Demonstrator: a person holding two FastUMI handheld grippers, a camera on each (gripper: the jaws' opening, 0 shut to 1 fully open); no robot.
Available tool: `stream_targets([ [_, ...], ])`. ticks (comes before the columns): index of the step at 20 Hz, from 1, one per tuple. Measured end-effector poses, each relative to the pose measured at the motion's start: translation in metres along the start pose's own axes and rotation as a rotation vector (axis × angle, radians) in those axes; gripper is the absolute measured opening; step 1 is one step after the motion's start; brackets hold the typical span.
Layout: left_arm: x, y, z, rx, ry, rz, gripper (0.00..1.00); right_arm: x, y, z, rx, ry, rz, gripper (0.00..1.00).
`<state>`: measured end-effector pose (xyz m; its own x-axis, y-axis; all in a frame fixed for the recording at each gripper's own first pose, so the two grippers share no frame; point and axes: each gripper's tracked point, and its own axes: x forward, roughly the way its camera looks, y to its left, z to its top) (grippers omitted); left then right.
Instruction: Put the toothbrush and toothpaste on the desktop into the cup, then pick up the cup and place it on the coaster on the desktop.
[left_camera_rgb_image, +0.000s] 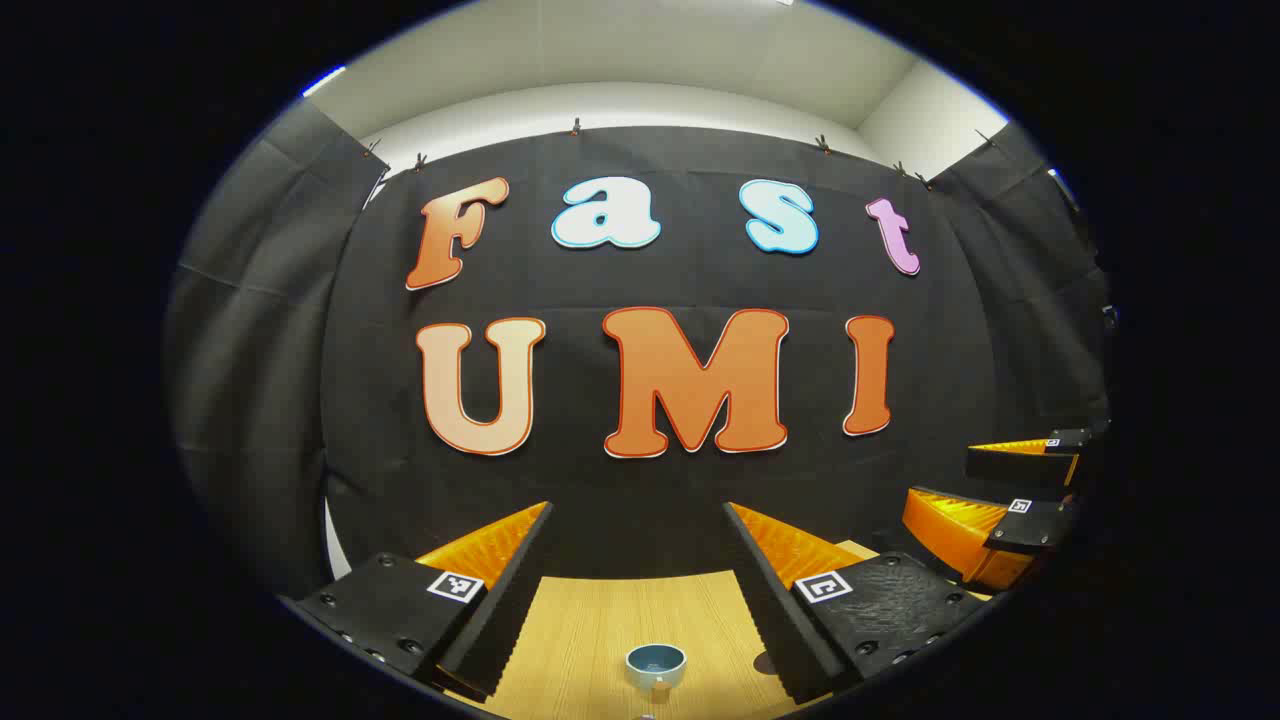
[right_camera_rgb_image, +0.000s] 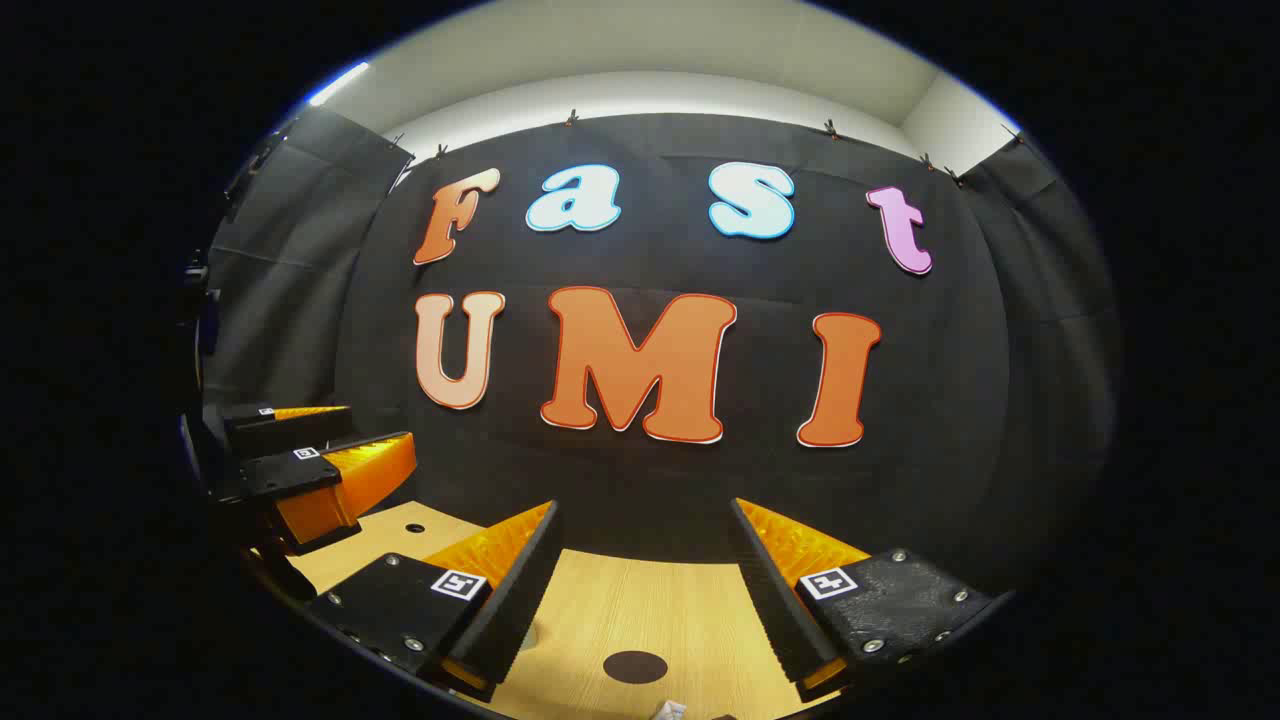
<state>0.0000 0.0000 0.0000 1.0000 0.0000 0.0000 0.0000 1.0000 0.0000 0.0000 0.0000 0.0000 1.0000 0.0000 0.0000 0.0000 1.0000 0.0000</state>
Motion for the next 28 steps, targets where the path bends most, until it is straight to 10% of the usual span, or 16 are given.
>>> stream_targets([
  [28,-0.015,-0.028,-0.006,0.019,0.036,0.087,0.96,-0.015,-0.052,-0.034,0.021,0.022,-0.015,0.98],
])
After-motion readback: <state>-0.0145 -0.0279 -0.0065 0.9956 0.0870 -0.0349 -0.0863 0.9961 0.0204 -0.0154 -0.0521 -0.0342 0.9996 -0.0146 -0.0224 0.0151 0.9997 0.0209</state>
